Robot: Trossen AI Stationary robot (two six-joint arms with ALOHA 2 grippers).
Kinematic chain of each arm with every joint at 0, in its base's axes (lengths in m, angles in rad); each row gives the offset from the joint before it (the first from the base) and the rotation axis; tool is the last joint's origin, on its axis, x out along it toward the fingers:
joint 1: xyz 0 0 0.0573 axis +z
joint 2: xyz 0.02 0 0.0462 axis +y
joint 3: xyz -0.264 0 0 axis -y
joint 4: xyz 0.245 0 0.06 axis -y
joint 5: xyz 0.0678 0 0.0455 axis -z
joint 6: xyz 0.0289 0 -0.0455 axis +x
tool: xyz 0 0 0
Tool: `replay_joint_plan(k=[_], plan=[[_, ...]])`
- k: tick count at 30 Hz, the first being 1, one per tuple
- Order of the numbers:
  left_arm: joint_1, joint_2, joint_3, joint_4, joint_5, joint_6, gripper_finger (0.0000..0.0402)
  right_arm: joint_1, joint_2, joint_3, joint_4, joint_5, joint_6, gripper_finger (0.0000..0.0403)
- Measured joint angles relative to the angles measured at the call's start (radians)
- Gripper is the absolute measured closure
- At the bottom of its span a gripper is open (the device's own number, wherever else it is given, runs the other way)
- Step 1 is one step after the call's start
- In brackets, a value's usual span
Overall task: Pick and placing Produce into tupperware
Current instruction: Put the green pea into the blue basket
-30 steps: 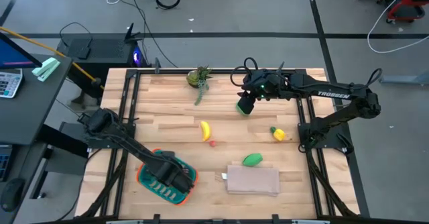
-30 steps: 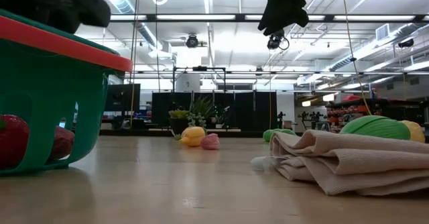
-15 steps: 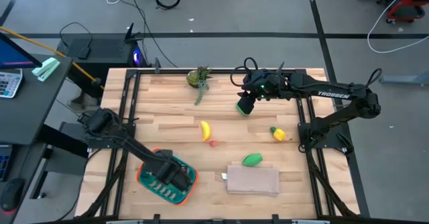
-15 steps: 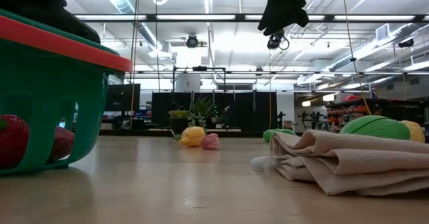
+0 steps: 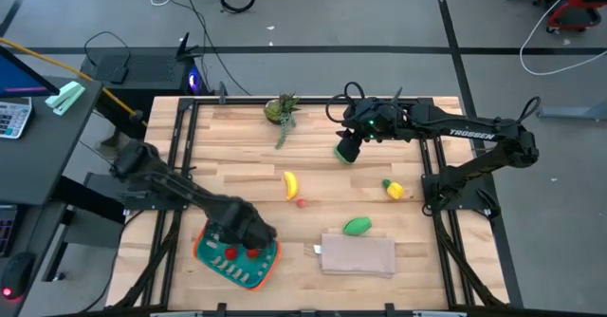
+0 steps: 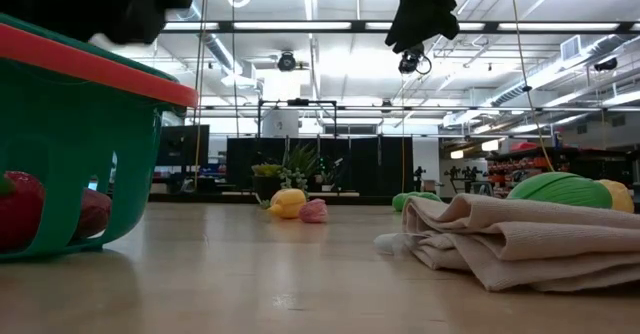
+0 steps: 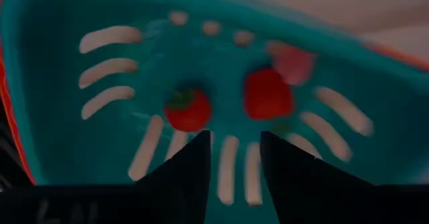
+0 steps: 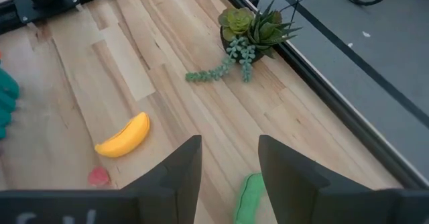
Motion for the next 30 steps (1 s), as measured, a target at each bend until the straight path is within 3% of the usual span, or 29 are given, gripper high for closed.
replay_joint_plan(k=[8,13,19,24,30], plan=[[0.135,-0.127,0.028,0.001,-0.155,0.158,0.0278,0.000,0.000,0.000,-0.005,-0.018,0.033,0.0247],[0.261,-0.138,0.029,0.020,-0.182,0.449,0.0288,0.000,0.000,0.000,-0.046,-0.141,0.111,0.0247],[0.428,-0.126,0.028,0.148,-0.182,0.709,0.0285,0.000,0.003,-0.002,-0.153,-0.230,0.039,0.0247],[0.533,-0.122,0.028,0.254,-0.182,0.753,0.0278,-0.007,0.043,-0.069,-0.158,-0.300,-0.029,0.0247],[0.590,-0.122,0.028,0.267,-0.137,0.755,0.0267,-0.060,0.177,-0.132,-0.071,-0.294,0.030,0.0247]])
